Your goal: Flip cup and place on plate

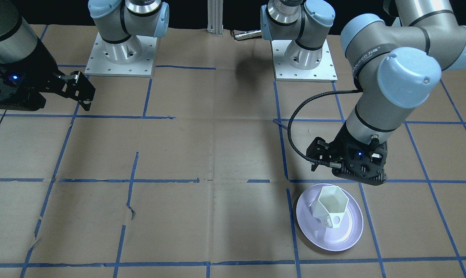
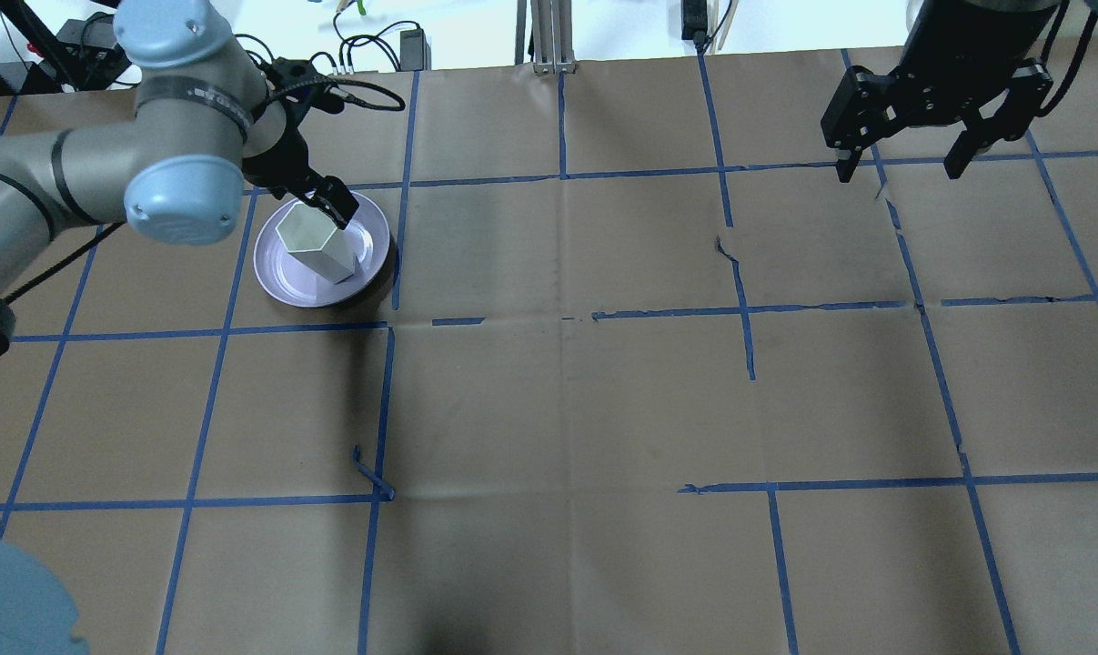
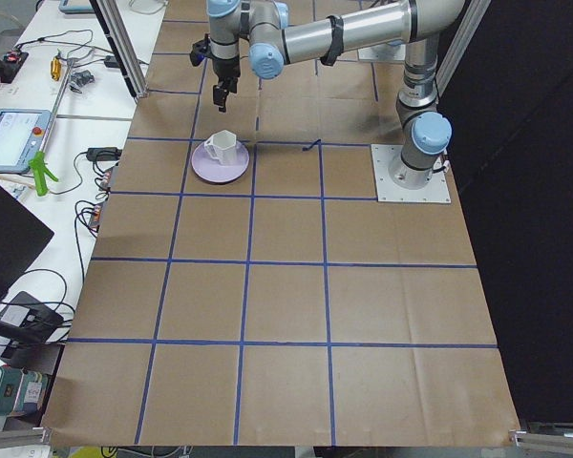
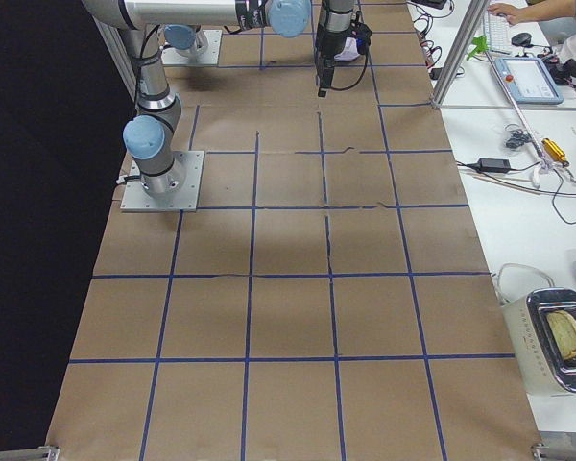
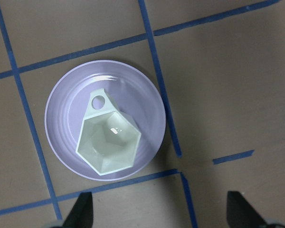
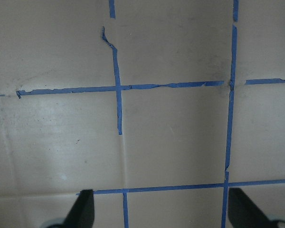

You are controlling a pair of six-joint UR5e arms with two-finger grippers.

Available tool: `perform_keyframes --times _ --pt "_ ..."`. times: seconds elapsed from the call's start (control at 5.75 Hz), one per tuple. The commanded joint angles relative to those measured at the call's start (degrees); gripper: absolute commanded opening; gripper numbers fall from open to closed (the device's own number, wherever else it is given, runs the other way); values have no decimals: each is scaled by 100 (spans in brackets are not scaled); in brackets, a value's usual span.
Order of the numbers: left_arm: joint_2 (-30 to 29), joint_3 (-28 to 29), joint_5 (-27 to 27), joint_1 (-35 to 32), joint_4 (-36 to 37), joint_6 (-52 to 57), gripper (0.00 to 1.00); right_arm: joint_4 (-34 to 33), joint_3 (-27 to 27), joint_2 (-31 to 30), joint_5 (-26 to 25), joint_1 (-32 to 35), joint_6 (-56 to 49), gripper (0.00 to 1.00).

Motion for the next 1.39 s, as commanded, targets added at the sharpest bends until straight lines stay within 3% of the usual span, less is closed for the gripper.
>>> perform_keyframes --times 0.0,0.7,1.22 --pt "427 505 -31 -341 -1141 -774 98 0 0 0 0 0 0 100" --pt "1369 -178 -84 -37 -1173 -924 98 0 0 0 0 0 0 100" --pt "1441 -321 -66 53 -1022 -943 98 0 0 0 0 0 0 100"
